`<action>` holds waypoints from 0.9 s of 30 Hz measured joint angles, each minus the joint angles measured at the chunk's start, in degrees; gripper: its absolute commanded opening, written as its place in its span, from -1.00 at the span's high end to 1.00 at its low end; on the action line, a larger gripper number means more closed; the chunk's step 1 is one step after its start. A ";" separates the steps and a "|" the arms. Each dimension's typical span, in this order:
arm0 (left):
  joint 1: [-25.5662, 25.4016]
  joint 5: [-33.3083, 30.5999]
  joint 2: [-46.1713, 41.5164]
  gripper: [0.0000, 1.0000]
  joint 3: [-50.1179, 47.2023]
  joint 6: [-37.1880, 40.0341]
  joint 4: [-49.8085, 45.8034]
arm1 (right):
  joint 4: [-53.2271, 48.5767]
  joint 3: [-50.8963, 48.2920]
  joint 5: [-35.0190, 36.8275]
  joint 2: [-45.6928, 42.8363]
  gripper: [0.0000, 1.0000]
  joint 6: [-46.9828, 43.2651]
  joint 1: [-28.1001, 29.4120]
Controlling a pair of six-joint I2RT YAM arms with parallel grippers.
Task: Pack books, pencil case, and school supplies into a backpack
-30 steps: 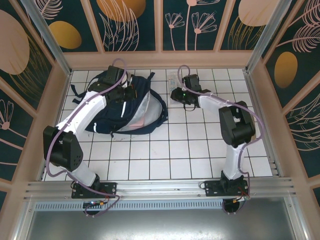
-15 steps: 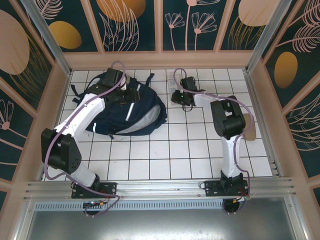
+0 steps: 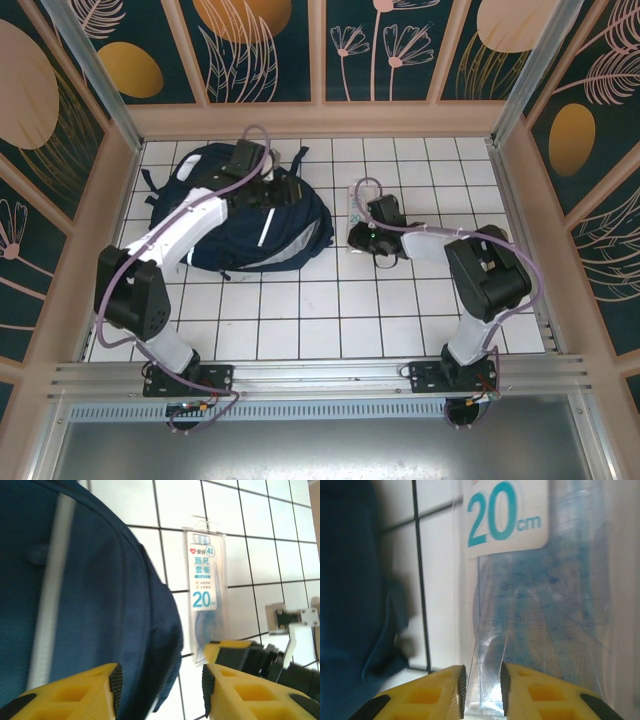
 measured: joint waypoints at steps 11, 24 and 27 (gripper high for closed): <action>-9.33 -0.07 12.46 0.42 1.33 -5.79 6.91 | -3.78 -3.45 -0.26 -12.39 0.26 1.86 -2.82; -15.10 0.07 25.11 0.64 7.13 -6.36 7.85 | -0.79 -4.33 -4.15 -5.42 0.27 1.46 -10.14; -15.52 0.04 27.32 0.65 7.32 -6.36 7.80 | -0.42 -4.68 -4.50 -3.58 0.27 1.49 -10.49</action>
